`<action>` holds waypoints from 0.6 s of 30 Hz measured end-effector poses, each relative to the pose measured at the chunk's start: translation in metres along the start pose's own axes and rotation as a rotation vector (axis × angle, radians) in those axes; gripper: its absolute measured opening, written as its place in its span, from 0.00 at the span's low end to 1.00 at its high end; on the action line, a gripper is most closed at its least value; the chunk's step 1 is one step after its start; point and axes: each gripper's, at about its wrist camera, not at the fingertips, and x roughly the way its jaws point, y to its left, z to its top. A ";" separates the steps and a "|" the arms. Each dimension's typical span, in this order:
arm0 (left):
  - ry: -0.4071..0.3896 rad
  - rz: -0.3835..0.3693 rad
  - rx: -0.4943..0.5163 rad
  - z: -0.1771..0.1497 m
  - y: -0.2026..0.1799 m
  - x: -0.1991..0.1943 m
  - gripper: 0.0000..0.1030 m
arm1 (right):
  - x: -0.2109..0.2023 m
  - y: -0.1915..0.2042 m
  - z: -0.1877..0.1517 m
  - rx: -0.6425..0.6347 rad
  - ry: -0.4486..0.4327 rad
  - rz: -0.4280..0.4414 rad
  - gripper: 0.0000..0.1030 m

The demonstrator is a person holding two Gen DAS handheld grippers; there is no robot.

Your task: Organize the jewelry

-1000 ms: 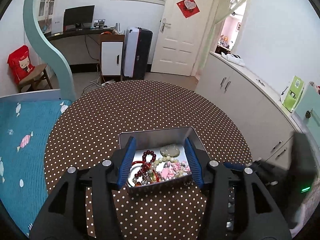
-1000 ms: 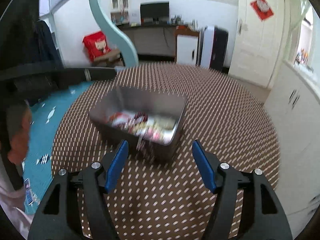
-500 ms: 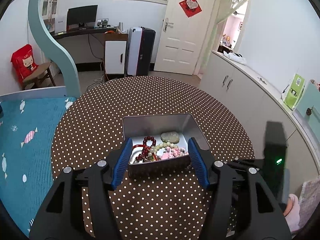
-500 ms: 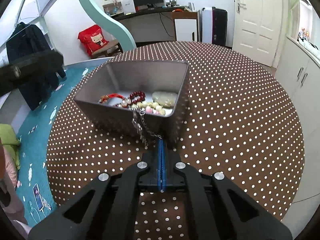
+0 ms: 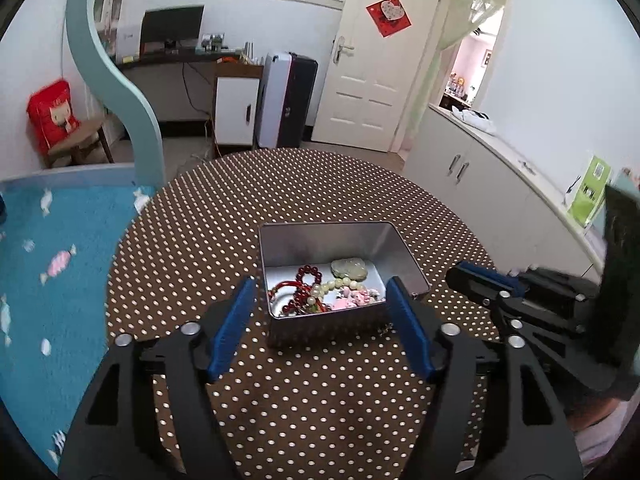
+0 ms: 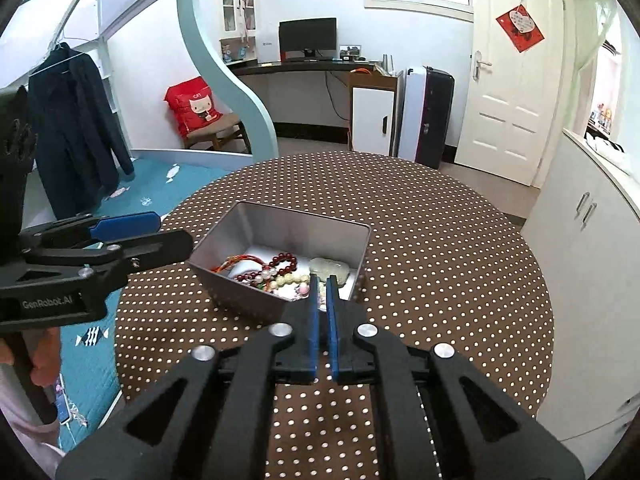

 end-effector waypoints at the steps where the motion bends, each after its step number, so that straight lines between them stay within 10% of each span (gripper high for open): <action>1: -0.002 0.008 0.006 0.000 -0.002 -0.001 0.71 | -0.003 0.000 0.000 -0.002 -0.009 -0.026 0.52; 3: -0.013 0.021 0.005 0.000 -0.006 -0.007 0.72 | -0.014 0.005 0.004 -0.030 -0.065 -0.100 0.72; 18: -0.172 0.153 0.028 0.003 -0.043 -0.069 0.77 | -0.070 0.005 -0.001 -0.041 -0.210 -0.189 0.93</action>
